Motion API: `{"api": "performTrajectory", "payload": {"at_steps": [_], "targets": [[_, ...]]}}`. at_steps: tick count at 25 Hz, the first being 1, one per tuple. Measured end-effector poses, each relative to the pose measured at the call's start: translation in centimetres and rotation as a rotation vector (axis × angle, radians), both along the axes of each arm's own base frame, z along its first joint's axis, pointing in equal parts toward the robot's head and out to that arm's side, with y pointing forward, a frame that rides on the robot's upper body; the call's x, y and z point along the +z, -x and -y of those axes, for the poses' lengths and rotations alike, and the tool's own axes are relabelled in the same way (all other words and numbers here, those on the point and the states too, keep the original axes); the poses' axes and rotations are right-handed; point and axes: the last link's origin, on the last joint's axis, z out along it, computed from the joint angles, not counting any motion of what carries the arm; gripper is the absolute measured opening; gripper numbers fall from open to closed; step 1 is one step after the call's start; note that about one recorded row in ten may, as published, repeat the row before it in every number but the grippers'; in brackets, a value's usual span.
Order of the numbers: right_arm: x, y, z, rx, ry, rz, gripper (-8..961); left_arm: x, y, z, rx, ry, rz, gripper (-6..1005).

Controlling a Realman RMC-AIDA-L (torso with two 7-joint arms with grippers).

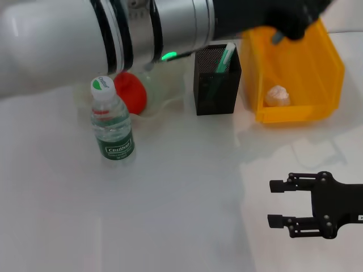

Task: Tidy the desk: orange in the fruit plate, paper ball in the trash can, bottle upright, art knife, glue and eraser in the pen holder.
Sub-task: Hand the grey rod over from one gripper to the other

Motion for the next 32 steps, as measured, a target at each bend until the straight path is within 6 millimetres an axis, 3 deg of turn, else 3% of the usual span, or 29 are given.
{"api": "performTrajectory", "payload": {"at_steps": [1,8,17,23,32], "targets": [[-0.1,0.1,-0.1,0.002,0.000,-0.002,713,-1.0,0.7,-1.3,0.006,-0.054,0.121,154],[-0.3,0.3,-0.2,0.007,0.003,-0.002,712,-3.5,3.2,-4.7,0.087,-0.084,0.255,153],[-0.6,0.6,-0.5,0.013,0.009,-0.009,712,-5.1,6.6,-7.1,0.160,-0.127,0.266,153],[-0.6,0.7,-0.8,0.004,-0.014,-0.029,711,-5.1,6.8,-7.2,0.166,-0.120,0.279,154],[2.9,-1.3,-0.7,-0.118,-0.275,-0.118,712,-5.3,6.1,-4.4,0.085,0.045,0.363,154]]}}
